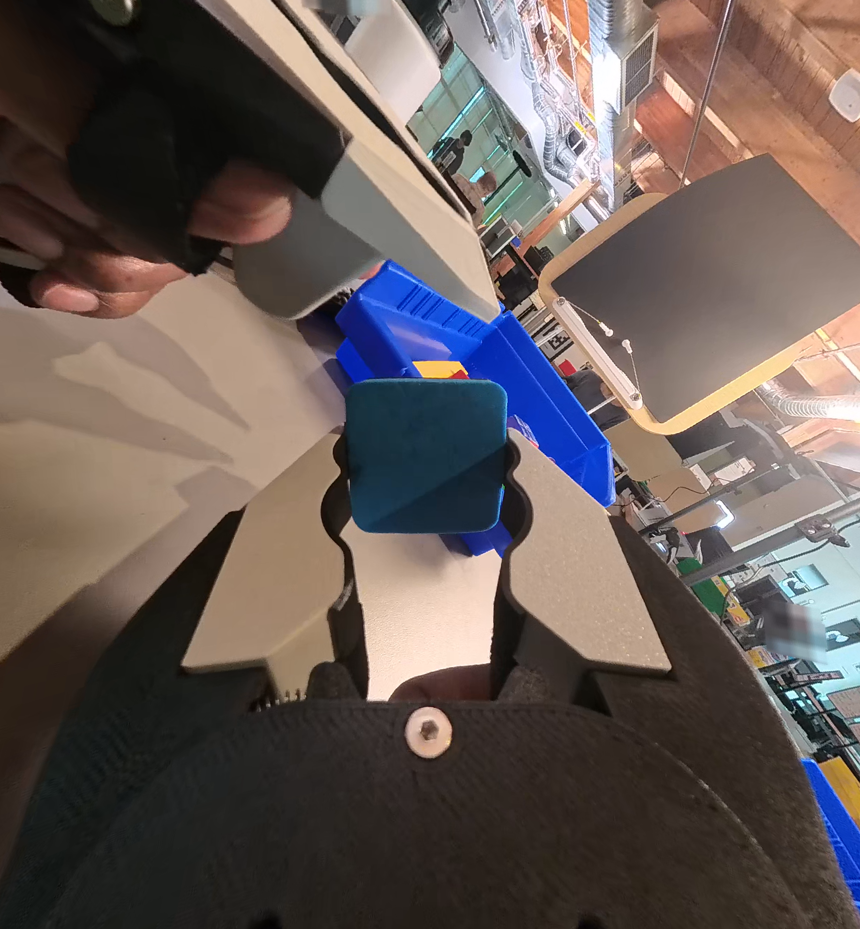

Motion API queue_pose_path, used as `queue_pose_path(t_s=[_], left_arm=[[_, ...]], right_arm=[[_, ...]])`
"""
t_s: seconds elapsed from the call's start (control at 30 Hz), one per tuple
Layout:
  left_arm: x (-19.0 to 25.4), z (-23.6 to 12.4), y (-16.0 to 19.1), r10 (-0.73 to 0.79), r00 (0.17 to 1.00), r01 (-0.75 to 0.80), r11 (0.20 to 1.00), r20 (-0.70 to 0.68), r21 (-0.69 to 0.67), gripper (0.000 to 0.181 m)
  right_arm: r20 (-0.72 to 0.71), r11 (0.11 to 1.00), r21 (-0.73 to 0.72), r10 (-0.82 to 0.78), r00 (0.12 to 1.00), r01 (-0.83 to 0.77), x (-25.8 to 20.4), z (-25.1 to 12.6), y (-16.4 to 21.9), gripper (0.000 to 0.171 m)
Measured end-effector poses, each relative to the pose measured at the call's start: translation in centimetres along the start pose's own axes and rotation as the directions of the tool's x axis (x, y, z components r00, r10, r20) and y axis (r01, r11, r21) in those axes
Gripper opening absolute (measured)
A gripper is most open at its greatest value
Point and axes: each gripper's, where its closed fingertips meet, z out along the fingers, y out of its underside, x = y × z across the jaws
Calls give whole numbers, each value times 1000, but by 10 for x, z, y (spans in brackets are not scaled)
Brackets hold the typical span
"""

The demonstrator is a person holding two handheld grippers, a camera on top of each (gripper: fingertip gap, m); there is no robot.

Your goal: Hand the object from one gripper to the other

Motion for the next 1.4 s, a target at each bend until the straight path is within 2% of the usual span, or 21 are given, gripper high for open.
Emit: queue_pose_path(t_s=[0.3, 0.5, 0.83, 1.4], left_arm=[[-15, -2, 1, -20, 997, 20, 1000, 74, -2, 19], [-16, -2, 1, -20, 997, 21, 1000, 77, -2, 19], [3, 2, 5, 48, 999, -48, 999, 3, -24, 19], [11, 1, 1, 2, 998, -2, 1000, -58, 1, 18]], right_arm=[[-7, 1000, 1, 0, 1000, 0, 1, 0, 0, 59], [-5, 1000, 0, -1, 1000, 1, 1, 0, 0, 59], [2, 1000, -4, -21, 1000, 21, -2, 1, 0, 59], [-18, 1000, 12, -21, 1000, 21, 2, -1, -3, 59]])
